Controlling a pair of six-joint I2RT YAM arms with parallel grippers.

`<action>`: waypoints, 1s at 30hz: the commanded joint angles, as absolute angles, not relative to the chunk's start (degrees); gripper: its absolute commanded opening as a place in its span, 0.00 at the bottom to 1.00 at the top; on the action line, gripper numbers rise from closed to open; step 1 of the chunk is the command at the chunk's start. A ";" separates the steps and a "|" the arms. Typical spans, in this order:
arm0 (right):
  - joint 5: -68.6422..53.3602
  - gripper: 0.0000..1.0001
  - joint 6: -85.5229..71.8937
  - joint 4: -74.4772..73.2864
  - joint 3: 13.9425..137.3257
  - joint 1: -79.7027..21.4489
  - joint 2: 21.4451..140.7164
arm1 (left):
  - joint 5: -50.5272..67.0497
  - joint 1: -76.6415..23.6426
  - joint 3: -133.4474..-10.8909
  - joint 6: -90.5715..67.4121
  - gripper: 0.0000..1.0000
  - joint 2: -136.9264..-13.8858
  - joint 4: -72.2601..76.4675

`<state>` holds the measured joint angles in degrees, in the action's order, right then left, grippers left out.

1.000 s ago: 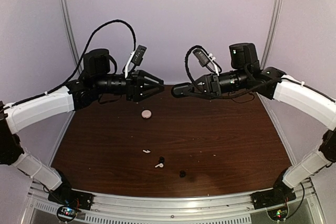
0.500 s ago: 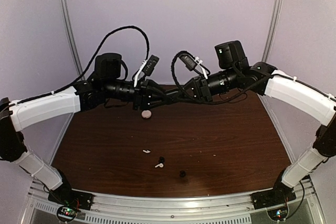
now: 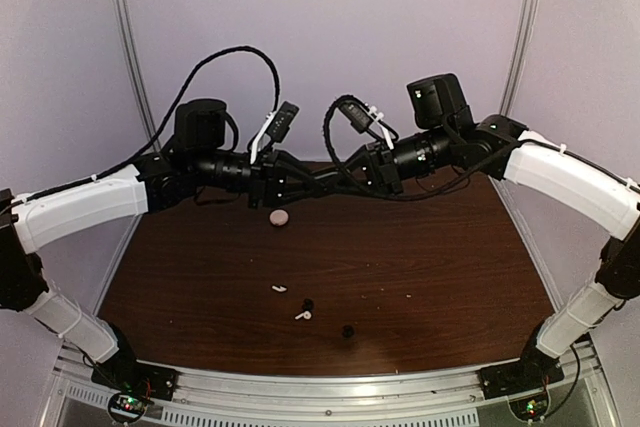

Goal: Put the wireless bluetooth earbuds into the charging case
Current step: Pass from the right arm to the left, then pass from the left arm to the right

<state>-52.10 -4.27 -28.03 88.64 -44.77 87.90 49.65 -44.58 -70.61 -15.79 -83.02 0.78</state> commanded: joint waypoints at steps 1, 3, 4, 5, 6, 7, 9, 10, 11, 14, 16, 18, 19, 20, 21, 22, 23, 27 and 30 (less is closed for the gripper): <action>-50.73 0.37 -6.18 -27.34 89.71 -44.85 86.11 | 48.89 -44.46 -70.27 -15.04 0.03 -80.75 3.48; -50.80 0.45 -7.63 -25.10 88.33 -44.66 85.15 | 48.67 -44.47 -69.91 -16.15 0.02 -80.28 5.64; -50.89 0.48 -8.50 -23.52 87.38 -44.52 84.64 | 48.54 -44.43 -69.83 -16.75 0.02 -80.22 6.64; -51.01 0.49 -9.65 -21.87 86.55 -44.54 84.16 | 48.21 -44.35 -69.79 -17.58 0.01 -80.11 7.77; -51.13 0.50 -10.75 -20.19 85.75 -44.46 83.63 | 47.97 -44.34 -69.72 -18.41 0.01 -80.07 8.94; -51.15 0.51 -11.75 -18.86 85.10 -44.41 83.33 | 47.89 -44.30 -69.70 -19.12 0.00 -80.18 9.91; -50.77 0.52 -12.94 -16.65 84.25 -44.34 82.78 | 47.60 -44.29 -69.65 -20.42 0.00 -80.32 11.72; -50.49 0.52 -13.52 -15.78 84.10 -44.38 82.58 | 47.52 -44.30 -69.38 -21.42 0.00 -80.40 12.94; -50.27 0.52 -14.15 -14.66 83.78 -44.38 82.47 | 47.55 -44.30 -68.98 -22.40 0.00 -80.42 14.31; -50.10 0.51 -16.52 -10.41 82.47 -44.38 82.11 | 47.33 -44.29 -67.97 -25.01 0.00 -80.49 17.86; -50.10 0.50 -17.58 -8.46 81.79 -44.36 82.03 | 47.36 -44.29 -68.08 -25.66 0.00 -80.78 18.40; -50.10 0.47 -18.23 -7.17 81.42 -44.38 81.94 | 47.38 -44.28 -68.08 -26.10 0.00 -80.87 18.84; -50.10 0.45 -18.40 -6.79 81.17 -44.33 81.92 | 47.23 -44.30 -67.92 -26.51 0.00 -80.87 19.41; -50.10 0.43 -18.57 -6.46 80.94 -44.36 81.84 | 46.99 -44.27 -67.67 -26.99 0.00 -80.78 20.17; -50.10 0.43 -18.86 -5.89 80.50 -44.38 81.71 | 46.96 -44.29 -67.41 -27.49 0.00 -80.74 20.86; -50.14 0.43 -19.26 -5.05 79.91 -44.38 81.59 | 46.86 -44.30 -67.34 -28.02 0.00 -80.81 21.37; -50.18 0.43 -19.70 -4.35 79.14 -44.38 81.28 | 46.93 -44.30 -67.20 -28.54 0.00 -80.93 21.95; -50.10 0.40 -20.88 -1.95 77.75 -44.38 80.69 | 47.13 -44.46 -67.18 -29.18 0.00 -81.36 22.38; -50.25 0.35 -21.26 -1.33 77.61 -44.34 80.66 | 47.36 -44.47 -67.24 -29.12 0.00 -81.52 22.33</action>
<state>-50.70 -19.88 -5.13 78.22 -44.60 82.48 47.27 -44.58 -67.72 -28.03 -81.58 18.04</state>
